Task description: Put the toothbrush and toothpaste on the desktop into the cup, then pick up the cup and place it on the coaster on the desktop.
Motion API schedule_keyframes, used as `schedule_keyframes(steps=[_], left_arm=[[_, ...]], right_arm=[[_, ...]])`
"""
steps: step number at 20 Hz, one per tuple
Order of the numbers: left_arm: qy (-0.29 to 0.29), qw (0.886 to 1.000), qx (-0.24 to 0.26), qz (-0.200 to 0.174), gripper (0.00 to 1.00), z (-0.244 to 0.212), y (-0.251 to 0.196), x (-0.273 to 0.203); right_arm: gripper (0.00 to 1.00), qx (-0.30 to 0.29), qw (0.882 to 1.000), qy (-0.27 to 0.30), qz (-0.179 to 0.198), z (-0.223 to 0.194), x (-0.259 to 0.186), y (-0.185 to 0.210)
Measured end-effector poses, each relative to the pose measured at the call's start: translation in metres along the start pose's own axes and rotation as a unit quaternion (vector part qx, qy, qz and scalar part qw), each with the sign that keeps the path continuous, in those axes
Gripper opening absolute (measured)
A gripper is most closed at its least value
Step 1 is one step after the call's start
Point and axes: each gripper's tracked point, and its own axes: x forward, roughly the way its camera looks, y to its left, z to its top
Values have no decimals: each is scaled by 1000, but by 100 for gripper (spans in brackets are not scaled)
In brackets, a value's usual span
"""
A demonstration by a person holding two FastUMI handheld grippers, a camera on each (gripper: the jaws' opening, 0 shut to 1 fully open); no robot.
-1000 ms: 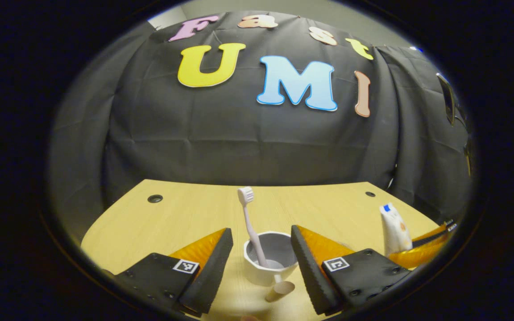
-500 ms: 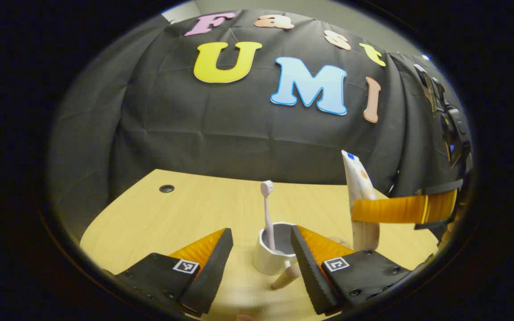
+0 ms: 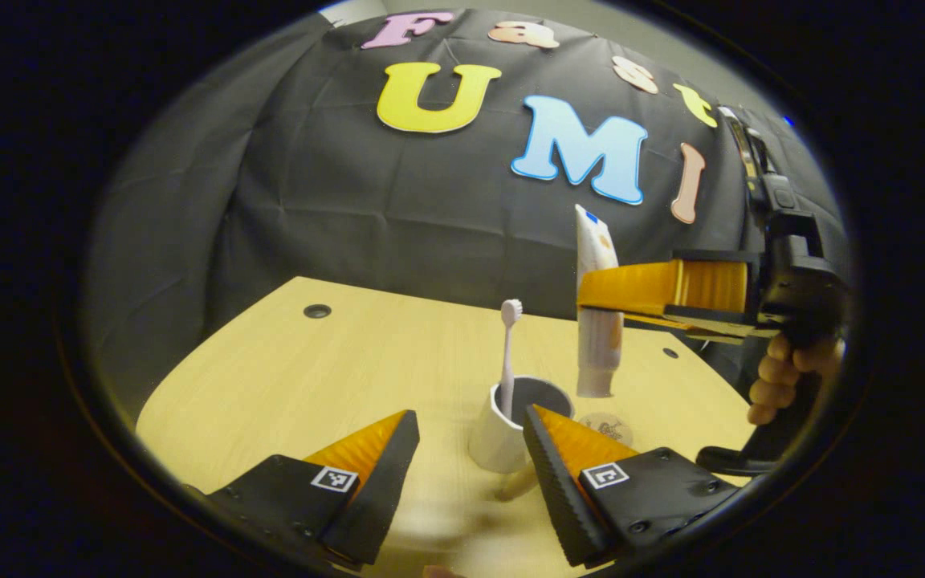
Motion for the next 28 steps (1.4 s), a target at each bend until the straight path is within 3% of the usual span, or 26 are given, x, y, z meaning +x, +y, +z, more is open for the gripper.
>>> schedule_keyframes(steps=[1,2,3,7,8,10,13,22,24,28], left_arm=[[0,1000,1,1,93,0,1,-1],[-1,1000,1,0,86,1,3,-2],[-2,1000,0,0,92,2,3,-3],[6,1000,-5,-4,86,-5,5,-7],[9,1000,-8,-5,93,-8,6,-7],[15,1000,-13,-4,87,-13,10,-9],[13,1000,-16,2,86,-11,14,-12],[6,1000,-16,7,87,-8,24,-22],[6,1000,-15,5,87,-10,24,-23],[7,1000,-11,1,86,-10,20,-25]], right_arm=[[18,-1,1000,0,2,-1,5,3],[18,-4,1000,0,3,-5,9,5],[18,-9,1000,0,2,-7,13,6],[18,-24,1000,7,-3,-22,27,6],[18,-23,1000,12,-3,-26,32,6],[18,-20,1000,23,-3,-34,36,8],[18,-35,999,31,-4,-40,35,11],[29,-38,997,68,-1,-57,22,13],[53,-39,997,70,-5,-59,19,13],[86,-34,997,64,-2,-54,10,18]])
